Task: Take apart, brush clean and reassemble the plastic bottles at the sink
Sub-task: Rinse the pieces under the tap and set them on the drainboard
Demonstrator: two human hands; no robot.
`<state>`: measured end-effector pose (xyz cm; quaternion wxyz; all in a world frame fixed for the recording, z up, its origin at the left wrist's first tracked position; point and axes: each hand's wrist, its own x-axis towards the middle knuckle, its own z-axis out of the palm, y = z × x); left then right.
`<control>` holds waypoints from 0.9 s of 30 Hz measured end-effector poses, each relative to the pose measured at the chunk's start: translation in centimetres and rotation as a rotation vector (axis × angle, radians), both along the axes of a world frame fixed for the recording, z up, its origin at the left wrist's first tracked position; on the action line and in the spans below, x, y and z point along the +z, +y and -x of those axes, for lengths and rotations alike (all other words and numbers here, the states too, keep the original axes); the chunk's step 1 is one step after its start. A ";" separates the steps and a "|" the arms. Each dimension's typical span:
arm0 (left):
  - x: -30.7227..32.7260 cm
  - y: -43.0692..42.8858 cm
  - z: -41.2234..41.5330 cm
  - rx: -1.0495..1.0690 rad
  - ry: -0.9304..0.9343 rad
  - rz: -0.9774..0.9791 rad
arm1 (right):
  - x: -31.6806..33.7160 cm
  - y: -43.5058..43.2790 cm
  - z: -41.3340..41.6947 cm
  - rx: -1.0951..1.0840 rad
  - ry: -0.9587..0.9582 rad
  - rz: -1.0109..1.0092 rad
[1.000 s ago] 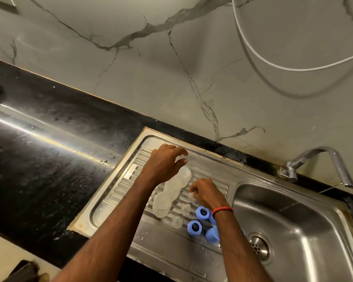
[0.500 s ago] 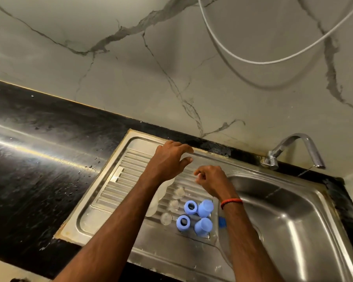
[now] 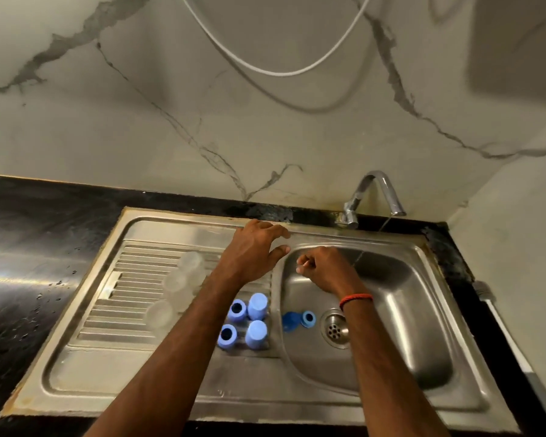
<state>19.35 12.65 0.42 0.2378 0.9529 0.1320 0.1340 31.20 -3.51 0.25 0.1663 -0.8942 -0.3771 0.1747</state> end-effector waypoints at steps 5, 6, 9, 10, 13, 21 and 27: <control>-1.1 -3.3 -2.8 -0.057 0.061 -0.009 | -2.0 -2.6 -2.2 0.005 0.057 0.047; -1.4 -3.7 -3.2 -0.066 0.089 -0.014 | -2.5 -3.0 -2.5 0.009 0.073 0.065; -2.8 -4.8 -4.8 -0.067 0.166 -0.027 | -4.7 -4.1 -3.9 0.009 0.085 0.099; -3.2 -5.0 -5.1 -0.065 0.191 -0.025 | -5.5 -4.4 -4.2 0.009 0.085 0.115; -4.6 -5.3 -6.1 -0.057 0.259 -0.048 | -8.2 -4.7 -5.1 0.028 0.136 0.155; -7.2 -5.7 -8.6 -0.050 0.323 -0.057 | -14.8 -4.3 -6.5 0.103 0.254 0.216; -9.0 -6.1 -10.2 -0.029 0.370 -0.054 | -20.1 -4.3 -7.1 0.160 0.312 0.229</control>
